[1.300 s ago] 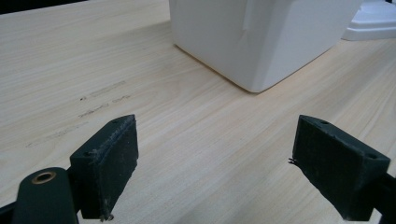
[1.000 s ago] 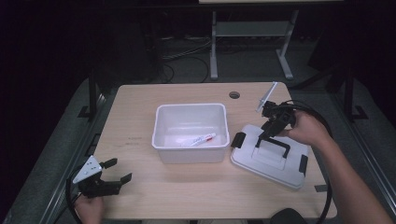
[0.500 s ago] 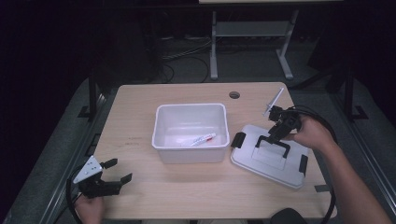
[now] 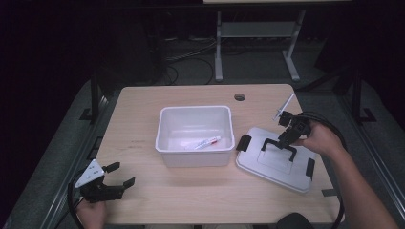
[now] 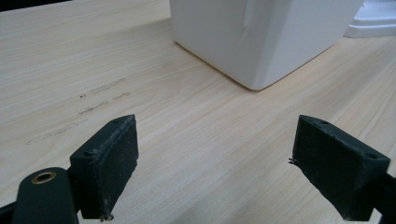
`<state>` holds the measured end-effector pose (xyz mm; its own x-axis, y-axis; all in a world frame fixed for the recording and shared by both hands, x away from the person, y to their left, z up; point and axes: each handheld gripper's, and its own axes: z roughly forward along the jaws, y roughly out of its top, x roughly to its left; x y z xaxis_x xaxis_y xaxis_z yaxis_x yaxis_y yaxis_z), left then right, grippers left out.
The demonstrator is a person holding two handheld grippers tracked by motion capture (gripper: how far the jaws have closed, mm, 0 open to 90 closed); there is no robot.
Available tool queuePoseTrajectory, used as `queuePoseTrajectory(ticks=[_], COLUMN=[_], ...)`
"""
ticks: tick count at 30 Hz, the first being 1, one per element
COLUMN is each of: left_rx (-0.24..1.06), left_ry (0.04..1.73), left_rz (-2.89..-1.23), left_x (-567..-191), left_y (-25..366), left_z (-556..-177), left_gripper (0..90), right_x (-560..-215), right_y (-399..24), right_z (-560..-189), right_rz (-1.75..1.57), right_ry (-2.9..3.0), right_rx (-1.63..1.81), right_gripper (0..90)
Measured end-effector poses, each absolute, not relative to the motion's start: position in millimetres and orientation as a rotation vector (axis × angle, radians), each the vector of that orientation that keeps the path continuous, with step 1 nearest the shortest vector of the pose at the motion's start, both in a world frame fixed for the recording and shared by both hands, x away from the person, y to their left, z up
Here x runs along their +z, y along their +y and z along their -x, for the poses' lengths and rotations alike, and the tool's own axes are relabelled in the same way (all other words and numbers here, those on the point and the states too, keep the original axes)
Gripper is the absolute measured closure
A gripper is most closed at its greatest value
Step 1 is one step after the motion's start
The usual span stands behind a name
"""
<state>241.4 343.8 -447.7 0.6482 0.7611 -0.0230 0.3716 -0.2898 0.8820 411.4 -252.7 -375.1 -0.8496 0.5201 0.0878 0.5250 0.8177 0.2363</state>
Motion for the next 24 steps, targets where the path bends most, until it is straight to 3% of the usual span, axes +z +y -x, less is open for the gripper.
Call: queuePoseTrajectory(ticks=[18,24], left_rx=[0.502,0.501], left_ry=[0.896,0.899], left_rz=[-1.904,-1.904], left_x=[-448,-448], left_y=[343,344], left_z=[-241,-241], left_gripper=[13.5,13.6], right_x=[-387,-387], right_y=[-255,-254], right_z=[-412,-412], right_rz=[0.843,0.834], right_ry=[-2.958,-2.957], right_rx=[-0.379,-0.371], right_gripper=[76.8,78.8])
